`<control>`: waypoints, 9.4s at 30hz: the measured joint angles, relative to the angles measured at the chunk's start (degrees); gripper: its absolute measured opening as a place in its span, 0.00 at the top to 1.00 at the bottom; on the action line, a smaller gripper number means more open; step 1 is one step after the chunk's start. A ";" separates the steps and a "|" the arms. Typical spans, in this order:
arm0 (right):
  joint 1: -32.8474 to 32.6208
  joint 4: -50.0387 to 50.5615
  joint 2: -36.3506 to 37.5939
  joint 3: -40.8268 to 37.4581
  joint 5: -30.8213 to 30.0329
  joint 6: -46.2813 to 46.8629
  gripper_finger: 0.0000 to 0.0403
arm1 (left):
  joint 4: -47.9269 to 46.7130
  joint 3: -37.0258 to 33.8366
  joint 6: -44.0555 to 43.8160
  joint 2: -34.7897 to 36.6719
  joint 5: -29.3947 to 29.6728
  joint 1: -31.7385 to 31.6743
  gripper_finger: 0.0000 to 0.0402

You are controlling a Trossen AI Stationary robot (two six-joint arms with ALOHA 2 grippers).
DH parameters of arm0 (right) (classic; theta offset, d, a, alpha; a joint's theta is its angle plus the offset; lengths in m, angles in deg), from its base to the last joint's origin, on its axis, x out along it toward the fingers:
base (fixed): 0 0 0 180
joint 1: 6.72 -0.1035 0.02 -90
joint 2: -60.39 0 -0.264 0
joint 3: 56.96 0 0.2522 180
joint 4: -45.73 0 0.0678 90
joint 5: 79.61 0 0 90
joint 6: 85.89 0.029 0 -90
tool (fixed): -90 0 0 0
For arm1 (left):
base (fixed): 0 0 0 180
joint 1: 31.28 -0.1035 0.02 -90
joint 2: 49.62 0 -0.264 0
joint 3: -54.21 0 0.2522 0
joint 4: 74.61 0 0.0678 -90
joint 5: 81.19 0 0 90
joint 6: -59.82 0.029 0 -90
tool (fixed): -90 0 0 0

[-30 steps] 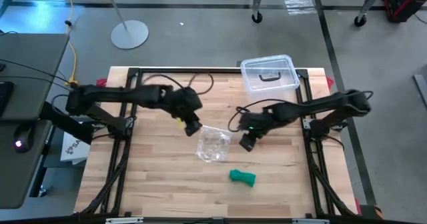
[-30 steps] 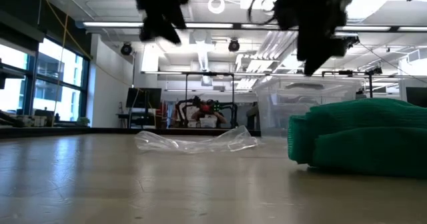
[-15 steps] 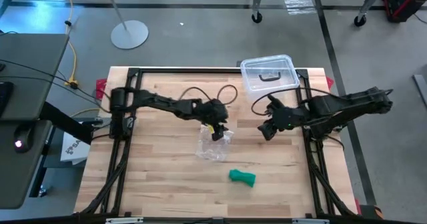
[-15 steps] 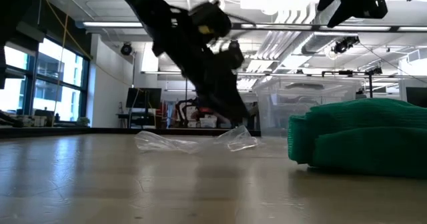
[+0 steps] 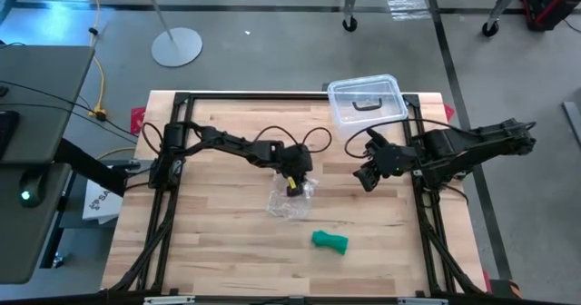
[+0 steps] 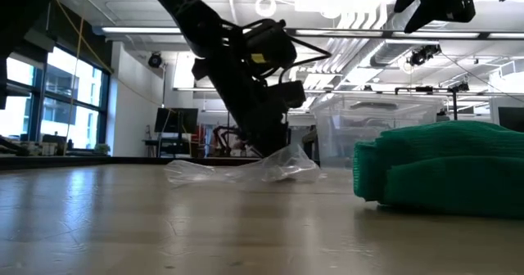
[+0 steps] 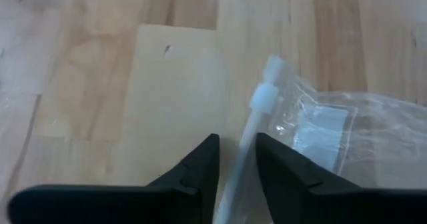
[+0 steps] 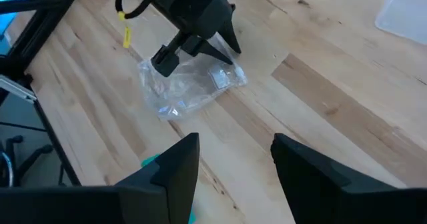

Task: Roll bandage
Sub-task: Open the transparent zip bag

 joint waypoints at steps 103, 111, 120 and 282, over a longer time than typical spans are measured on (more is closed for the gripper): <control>-4.74 -13.41 -28.55 42.84 1.49 -41.68 1.00 | 10.44 5.98 -2.91 37.83 35.64 27.75 0.66; -4.74 -14.63 -28.55 42.84 1.56 -42.39 1.00 | 10.92 5.98 -3.87 37.83 35.86 27.80 0.73; -4.74 -14.65 -28.55 42.84 1.62 -42.39 1.00 | 11.97 5.96 -3.84 38.05 35.59 28.13 0.74; -4.70 -10.61 -23.98 42.86 16.70 -53.95 1.00 | 1.40 5.96 -15.36 40.43 19.82 25.90 0.70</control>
